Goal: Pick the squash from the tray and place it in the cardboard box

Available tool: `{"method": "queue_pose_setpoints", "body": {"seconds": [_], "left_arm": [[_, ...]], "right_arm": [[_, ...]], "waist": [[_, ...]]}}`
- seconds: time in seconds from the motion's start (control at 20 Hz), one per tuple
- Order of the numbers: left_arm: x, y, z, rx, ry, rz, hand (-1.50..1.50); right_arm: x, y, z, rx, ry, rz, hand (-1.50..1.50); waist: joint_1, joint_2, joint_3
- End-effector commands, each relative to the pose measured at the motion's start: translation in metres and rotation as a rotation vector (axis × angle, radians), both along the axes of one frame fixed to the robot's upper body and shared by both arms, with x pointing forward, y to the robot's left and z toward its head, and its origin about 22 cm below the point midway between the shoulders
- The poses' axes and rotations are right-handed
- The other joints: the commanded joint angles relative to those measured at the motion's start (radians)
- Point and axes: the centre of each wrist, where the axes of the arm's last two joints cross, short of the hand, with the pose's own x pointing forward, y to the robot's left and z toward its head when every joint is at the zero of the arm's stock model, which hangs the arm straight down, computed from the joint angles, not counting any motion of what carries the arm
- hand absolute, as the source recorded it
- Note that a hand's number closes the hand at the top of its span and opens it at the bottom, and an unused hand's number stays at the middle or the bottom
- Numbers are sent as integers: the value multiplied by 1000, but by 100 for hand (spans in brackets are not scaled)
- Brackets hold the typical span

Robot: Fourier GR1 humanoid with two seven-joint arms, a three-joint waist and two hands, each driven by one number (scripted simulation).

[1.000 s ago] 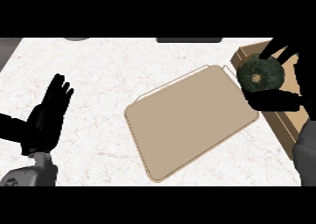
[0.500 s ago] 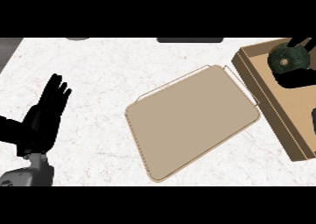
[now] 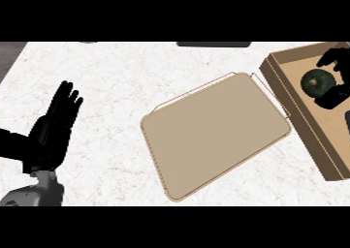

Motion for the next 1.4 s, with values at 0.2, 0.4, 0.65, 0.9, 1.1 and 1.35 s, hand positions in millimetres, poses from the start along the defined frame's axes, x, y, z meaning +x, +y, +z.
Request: {"method": "queue_pose_setpoints", "body": {"seconds": [0.2,0.4,0.65,0.9,1.1,1.35], "left_arm": [[3,15,5,-11,9,0,0],[-3,8,5,8,22,3,0],[8,1,4,-2,3,29,0],[2,7,2,-2,27,44,0],[-2,0,-8,-8,8,36,0],[13,6,5,5,4,16,0]], "right_arm": [[22,-39,-24,156,-76,35,-150],[13,-32,-13,218,-400,131,-150],[17,-43,8,478,-568,149,-150],[8,-60,11,815,-680,91,-150],[-4,-81,19,1004,-698,87,-150],[-21,-127,18,1060,-798,62,-150]], "waist": [[-2,0,1],[-11,-5,2],[-20,-5,1],[-31,-10,2],[-33,-11,1],[-20,-5,1]]}}
